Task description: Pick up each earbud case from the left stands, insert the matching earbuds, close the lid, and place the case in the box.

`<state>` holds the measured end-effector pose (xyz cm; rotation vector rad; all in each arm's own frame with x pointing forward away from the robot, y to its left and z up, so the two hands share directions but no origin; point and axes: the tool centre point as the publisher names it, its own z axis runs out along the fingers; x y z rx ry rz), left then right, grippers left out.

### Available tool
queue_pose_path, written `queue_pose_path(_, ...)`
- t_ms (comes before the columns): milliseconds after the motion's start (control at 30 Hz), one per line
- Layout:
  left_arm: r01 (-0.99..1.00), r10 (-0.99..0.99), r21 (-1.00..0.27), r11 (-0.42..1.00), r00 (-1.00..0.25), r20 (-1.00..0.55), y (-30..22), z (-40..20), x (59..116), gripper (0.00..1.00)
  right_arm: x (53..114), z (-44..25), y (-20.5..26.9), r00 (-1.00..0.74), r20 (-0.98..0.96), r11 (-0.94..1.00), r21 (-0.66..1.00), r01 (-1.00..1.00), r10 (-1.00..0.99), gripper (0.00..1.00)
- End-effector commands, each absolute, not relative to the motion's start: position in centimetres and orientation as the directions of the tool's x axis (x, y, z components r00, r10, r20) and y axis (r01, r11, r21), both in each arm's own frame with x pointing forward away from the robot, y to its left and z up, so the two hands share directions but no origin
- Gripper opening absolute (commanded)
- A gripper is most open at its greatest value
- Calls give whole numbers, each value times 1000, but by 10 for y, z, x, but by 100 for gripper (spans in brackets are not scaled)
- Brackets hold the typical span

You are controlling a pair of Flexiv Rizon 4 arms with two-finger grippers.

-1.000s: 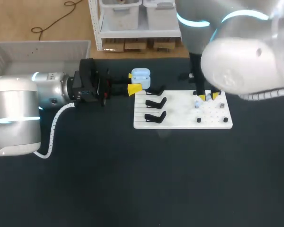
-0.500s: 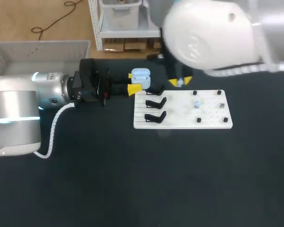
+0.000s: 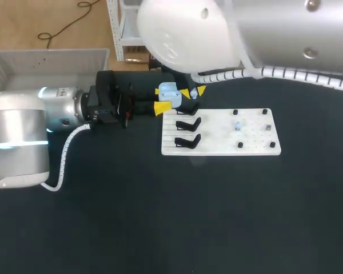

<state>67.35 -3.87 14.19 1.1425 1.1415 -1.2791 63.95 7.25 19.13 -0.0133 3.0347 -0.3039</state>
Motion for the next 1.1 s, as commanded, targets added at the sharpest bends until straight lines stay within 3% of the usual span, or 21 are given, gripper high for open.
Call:
queue_pose_path(33, 1000, -96, -16, -17, -17, -995, -39, 141, 673, 0, 638, 191, 71, -995, -94, 981, -195, 1, -18, 0)
queue_pose_path(533, 1000, -96, -16, -17, -17, -995, -39, 141, 673, 0, 648, 200, 94, -980, -139, 969, -183, 164, 139, 0)
queue_pose_path(1100, 997, -137, 68, -43, 62, -989, -45, 137, 663, 0, 648, 197, 99, -936, -91, 919, -177, 352, 340, 0)
